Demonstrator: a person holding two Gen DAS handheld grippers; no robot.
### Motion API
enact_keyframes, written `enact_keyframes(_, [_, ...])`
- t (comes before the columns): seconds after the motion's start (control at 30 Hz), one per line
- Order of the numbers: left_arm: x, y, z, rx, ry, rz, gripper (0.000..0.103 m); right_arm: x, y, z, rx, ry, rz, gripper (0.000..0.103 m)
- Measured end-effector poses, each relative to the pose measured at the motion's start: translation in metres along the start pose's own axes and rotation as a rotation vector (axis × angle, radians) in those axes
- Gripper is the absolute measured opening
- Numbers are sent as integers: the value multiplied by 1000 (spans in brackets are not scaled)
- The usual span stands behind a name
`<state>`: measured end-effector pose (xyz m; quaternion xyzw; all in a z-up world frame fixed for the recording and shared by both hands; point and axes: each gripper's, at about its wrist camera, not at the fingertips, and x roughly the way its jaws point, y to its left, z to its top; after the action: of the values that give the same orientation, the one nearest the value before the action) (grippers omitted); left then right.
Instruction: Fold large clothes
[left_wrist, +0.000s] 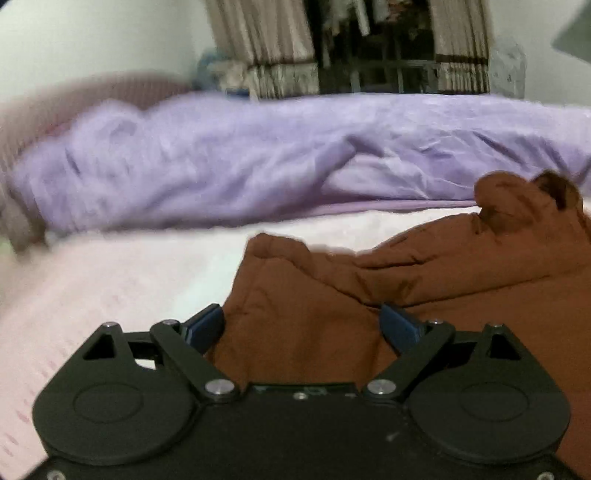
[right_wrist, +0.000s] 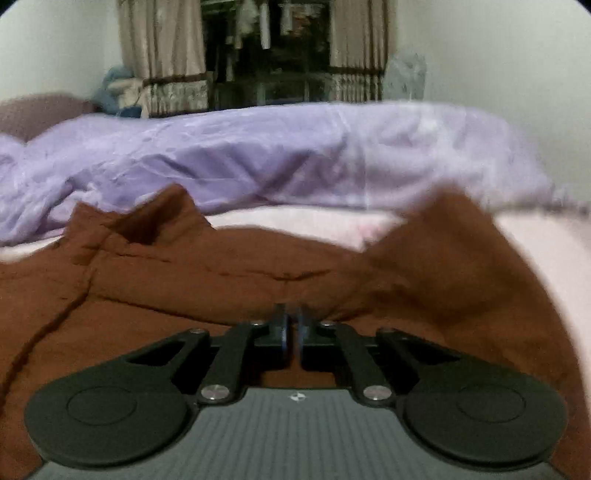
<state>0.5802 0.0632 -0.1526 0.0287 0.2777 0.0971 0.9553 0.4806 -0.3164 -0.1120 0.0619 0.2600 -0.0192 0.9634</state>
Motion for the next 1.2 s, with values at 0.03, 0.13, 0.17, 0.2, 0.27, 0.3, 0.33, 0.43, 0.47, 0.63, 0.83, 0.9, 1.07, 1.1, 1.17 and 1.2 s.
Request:
enact_keyframes(0.03, [-4, 1, 3, 2, -15, 4, 95, -3, 1, 4, 1, -1, -2, 0])
enact_keyframes(0.13, [-9, -8, -1, 54, -53, 39, 95, -12, 8, 3, -63, -16, -49, 0])
enact_keyframes(0.17, [-11, -11, 0, 77, -62, 51, 93, -14, 10, 6, -76, -18, -61, 1])
enact_keyframes(0.2, [-14, -13, 1, 91, -76, 56, 93, -18, 12, 10, -97, -26, -76, 1])
enact_keyframes(0.27, [-27, -11, 5, 100, -130, 44, 93, -29, 10, 17, -133, -76, -134, 4])
enact_keyframes(0.3, [-35, -3, 6, 95, -151, 43, 93, -35, 4, 20, -138, -96, -162, 5])
enact_keyframes(0.33, [-41, 3, 8, 87, -174, 52, 93, -37, -3, 22, -138, -101, -189, 5])
enact_keyframes(0.43, [-34, 20, 8, 55, -141, 97, 93, -35, -32, 19, -108, -101, -268, 5])
enact_keyframes(0.47, [-21, 23, 6, 57, -89, 97, 93, -29, -43, 16, -82, -83, -288, 5])
enact_keyframes(0.63, [-2, 32, 0, 9, -24, 42, 95, -1, -83, 3, 80, 14, -271, 7])
enact_keyframes(0.83, [-2, 25, 0, 39, -26, 58, 95, -2, -80, 2, 65, -1, -279, 9])
enact_keyframes(0.9, [-6, 27, 3, 14, -13, 45, 94, -8, -76, 5, 42, 1, -299, 11])
enact_keyframes(1.07, [-39, 43, 7, -20, 31, -5, 93, -62, -64, 3, -9, -31, -277, 57])
enact_keyframes(1.1, [-48, 45, 5, -20, 48, -18, 93, -74, -64, 2, -27, -29, -251, 81])
enact_keyframes(1.17, [-60, 49, 0, -21, 77, -53, 93, -94, -68, 1, -40, -11, -198, 98])
enact_keyframes(1.2, [-65, 51, -4, -19, 96, -72, 93, -102, -72, 0, -34, 4, -165, 98])
